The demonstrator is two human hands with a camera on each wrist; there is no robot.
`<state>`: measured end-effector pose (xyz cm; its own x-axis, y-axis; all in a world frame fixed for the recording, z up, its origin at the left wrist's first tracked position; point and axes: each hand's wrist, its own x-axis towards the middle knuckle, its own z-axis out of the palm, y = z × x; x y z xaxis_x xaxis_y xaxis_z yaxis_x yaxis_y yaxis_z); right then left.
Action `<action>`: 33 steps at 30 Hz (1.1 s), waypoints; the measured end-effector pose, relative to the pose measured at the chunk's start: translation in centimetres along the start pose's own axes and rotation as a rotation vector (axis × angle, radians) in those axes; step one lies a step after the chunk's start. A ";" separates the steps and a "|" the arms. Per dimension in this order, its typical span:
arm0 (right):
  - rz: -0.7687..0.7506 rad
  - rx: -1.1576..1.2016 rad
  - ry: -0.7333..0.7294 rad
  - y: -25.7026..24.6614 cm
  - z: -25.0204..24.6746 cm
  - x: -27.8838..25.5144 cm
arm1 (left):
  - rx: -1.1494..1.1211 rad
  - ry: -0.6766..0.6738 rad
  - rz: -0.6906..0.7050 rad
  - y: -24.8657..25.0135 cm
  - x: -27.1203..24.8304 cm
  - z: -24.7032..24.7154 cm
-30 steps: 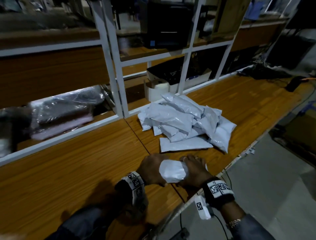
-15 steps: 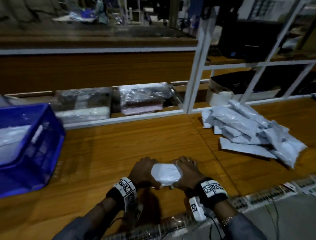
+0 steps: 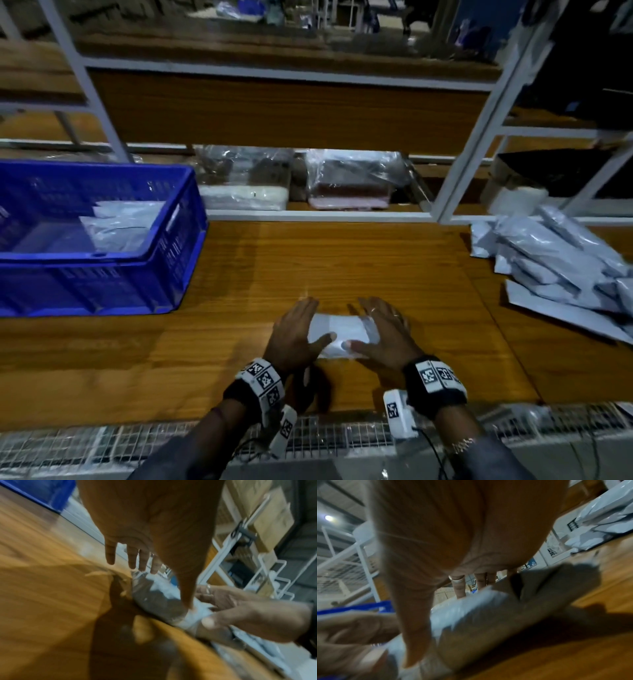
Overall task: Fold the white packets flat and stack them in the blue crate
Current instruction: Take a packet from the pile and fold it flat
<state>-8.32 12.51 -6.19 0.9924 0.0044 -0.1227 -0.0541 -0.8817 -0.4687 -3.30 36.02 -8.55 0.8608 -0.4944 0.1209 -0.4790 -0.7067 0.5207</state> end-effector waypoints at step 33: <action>0.153 -0.104 0.180 2.3 4.9 -0.4 | 0.105 -0.018 -0.136 -0.1 -0.2 6.8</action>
<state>-9.41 12.83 -11.50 0.9777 -0.2085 -0.0231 -0.2025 -0.9093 -0.3635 -4.61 32.70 -14.37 0.9160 -0.3992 0.0397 -0.3747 -0.8160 0.4401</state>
